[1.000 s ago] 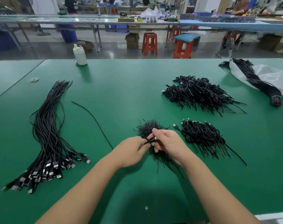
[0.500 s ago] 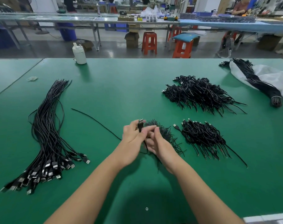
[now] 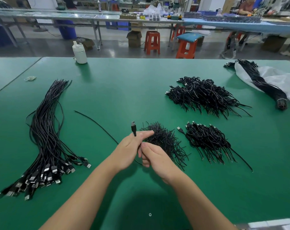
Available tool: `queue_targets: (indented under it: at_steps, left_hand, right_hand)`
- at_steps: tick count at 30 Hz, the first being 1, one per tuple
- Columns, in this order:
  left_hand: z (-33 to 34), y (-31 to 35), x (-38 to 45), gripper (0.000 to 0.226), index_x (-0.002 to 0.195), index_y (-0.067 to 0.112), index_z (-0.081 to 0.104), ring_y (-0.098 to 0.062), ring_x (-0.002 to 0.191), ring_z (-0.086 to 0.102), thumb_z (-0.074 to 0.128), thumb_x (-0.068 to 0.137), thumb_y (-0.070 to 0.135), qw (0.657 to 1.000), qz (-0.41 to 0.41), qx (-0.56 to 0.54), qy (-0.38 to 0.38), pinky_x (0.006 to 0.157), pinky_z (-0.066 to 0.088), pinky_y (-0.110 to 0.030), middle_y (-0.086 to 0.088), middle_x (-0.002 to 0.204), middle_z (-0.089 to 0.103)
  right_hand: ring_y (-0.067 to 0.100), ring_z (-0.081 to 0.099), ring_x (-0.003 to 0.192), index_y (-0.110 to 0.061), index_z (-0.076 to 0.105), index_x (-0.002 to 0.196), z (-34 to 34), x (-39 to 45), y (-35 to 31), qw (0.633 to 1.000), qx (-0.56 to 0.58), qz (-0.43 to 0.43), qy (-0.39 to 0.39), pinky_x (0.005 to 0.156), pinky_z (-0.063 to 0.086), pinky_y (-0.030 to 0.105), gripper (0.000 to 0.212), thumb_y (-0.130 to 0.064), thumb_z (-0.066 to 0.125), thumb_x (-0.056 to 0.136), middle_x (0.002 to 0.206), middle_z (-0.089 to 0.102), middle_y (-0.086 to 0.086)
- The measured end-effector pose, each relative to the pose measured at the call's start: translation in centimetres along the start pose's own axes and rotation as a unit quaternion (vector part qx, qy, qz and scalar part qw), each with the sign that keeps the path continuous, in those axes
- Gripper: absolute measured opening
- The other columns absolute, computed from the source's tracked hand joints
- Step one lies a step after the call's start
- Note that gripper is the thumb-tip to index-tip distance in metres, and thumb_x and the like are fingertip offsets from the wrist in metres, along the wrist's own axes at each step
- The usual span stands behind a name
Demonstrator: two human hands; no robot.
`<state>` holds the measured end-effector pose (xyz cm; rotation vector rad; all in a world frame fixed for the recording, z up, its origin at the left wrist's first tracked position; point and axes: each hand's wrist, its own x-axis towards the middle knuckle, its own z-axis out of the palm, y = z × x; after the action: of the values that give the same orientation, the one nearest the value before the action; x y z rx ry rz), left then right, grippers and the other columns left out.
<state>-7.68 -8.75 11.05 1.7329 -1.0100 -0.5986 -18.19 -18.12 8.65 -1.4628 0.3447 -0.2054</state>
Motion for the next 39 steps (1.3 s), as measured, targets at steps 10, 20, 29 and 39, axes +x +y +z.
queue_targets:
  at_steps: [10, 20, 29, 39]
  left_hand:
    - [-1.3, 2.2, 0.7, 0.046, 0.101, 0.007, 0.069, -0.02, 0.031, 0.048, 0.035, 0.099, 0.038, 0.898, -0.043, -0.431, -0.081, 0.038, 0.033, -0.018, -0.023, 0.089, 0.072]
    - [-1.2, 0.4, -0.7, 0.052, 0.104, -0.004, 0.061, -0.025, 0.052, 0.067, 0.028, 0.108, 0.035, 0.934, -0.222, -0.02, -0.28, 0.043, 0.049, -0.024, -0.027, 0.097, 0.071]
    - [-0.1, -0.8, 0.1, 0.049, 0.123, -0.003, 0.057, -0.024, 0.094, 0.069, 0.027, 0.107, 0.033, 0.9, -0.232, -0.368, -0.016, 0.079, 0.057, -0.032, -0.019, 0.111, 0.068]
    - [-2.5, 1.1, 1.9, 0.033, 0.086, 0.007, 0.058, -0.004, 0.027, 0.035, 0.039, 0.103, 0.028, 0.813, -0.157, -0.557, 0.066, 0.028, 0.027, -0.013, -0.006, 0.063, 0.065]
  right_hand:
    - [0.01, 0.02, 0.047, -0.016, 0.057, 0.065, 1.0, 0.8, 1.8, 0.967, 0.249, 0.058, -0.011, 0.052, 0.027, 0.025, 0.036, -0.02, 0.049, 0.1, 0.06, 0.018, -0.001]
    - [0.009, 0.018, 0.044, -0.015, 0.05, 0.065, -1.9, 1.1, 0.7, 0.964, 0.248, 0.085, 0.032, 0.051, 0.015, 0.028, 0.036, -0.023, 0.048, 0.1, 0.052, 0.023, -0.005]
    - [0.011, 0.018, 0.049, -0.011, 0.051, 0.079, -1.3, -0.1, 0.6, 0.997, 0.081, 0.019, -0.012, 0.054, 0.013, 0.031, 0.029, -0.02, 0.043, 0.105, 0.055, 0.027, -0.005]
    - [0.01, 0.015, 0.045, -0.017, 0.048, 0.064, -0.2, -0.2, 2.6, 0.96, 0.263, 0.096, 0.001, 0.046, 0.017, 0.024, 0.034, -0.028, 0.051, 0.097, 0.052, 0.019, -0.004]
